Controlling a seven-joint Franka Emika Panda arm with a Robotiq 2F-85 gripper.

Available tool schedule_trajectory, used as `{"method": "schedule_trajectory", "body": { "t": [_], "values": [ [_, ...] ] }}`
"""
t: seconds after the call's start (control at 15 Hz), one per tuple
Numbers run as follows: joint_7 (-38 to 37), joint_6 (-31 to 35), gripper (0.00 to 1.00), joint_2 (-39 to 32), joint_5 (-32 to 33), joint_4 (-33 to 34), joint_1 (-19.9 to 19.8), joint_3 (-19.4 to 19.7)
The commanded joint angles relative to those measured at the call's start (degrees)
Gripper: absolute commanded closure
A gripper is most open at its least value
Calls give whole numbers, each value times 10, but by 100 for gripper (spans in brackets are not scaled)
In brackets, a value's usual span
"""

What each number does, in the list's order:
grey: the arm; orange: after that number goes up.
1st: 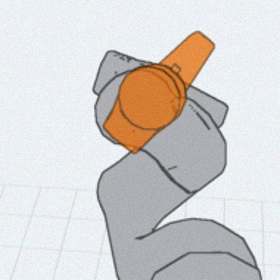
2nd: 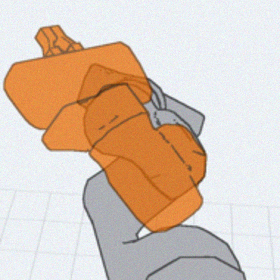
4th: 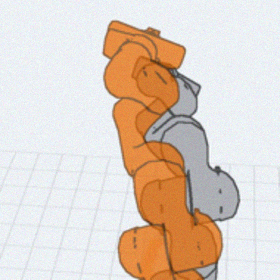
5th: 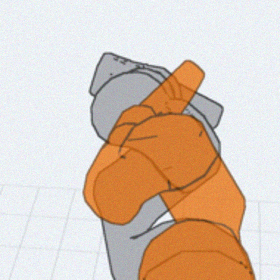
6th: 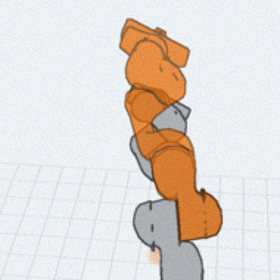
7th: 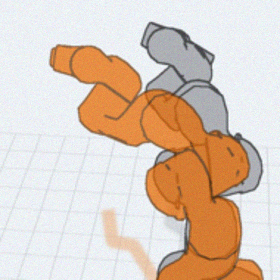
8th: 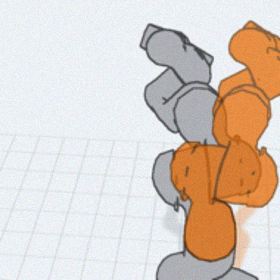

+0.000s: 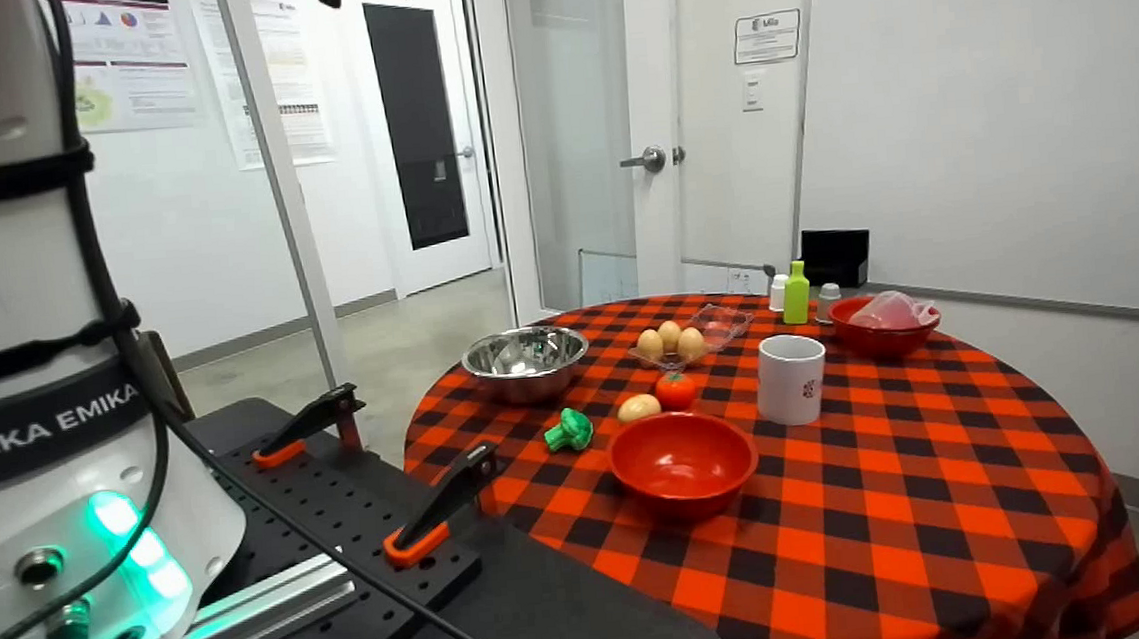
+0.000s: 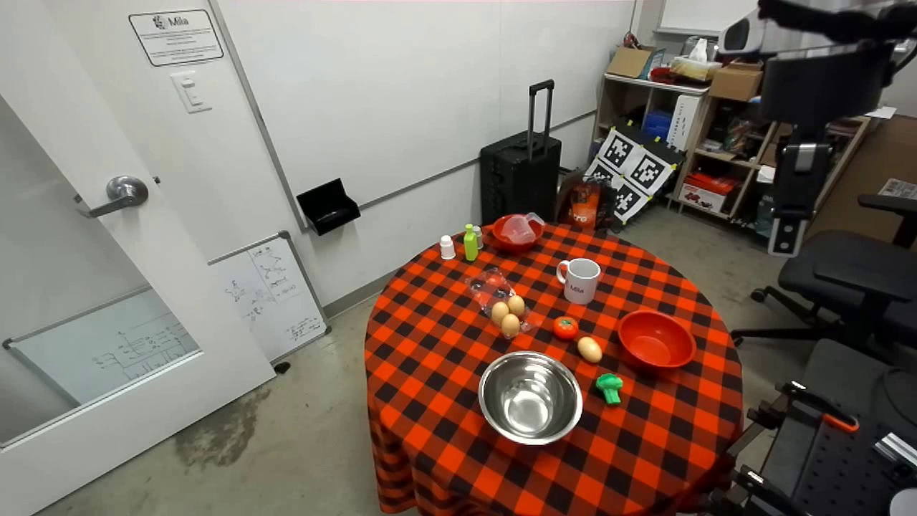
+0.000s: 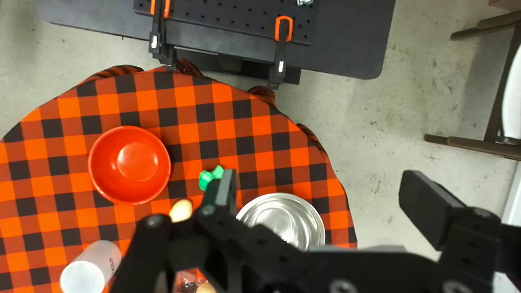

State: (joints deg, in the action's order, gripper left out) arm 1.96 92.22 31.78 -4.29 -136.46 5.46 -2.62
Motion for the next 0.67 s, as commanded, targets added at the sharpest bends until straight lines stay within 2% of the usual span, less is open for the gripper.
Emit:
{"method": "schedule_trajectory", "body": {
  "t": [0.0,0.27,0.6],
  "values": [
    [45,52,0,-67,21,-10,-13,16],
    [56,153,0,-161,48,-15,-31,24],
    [51,291,0,-322,59,16,-49,31]
  ]
}}
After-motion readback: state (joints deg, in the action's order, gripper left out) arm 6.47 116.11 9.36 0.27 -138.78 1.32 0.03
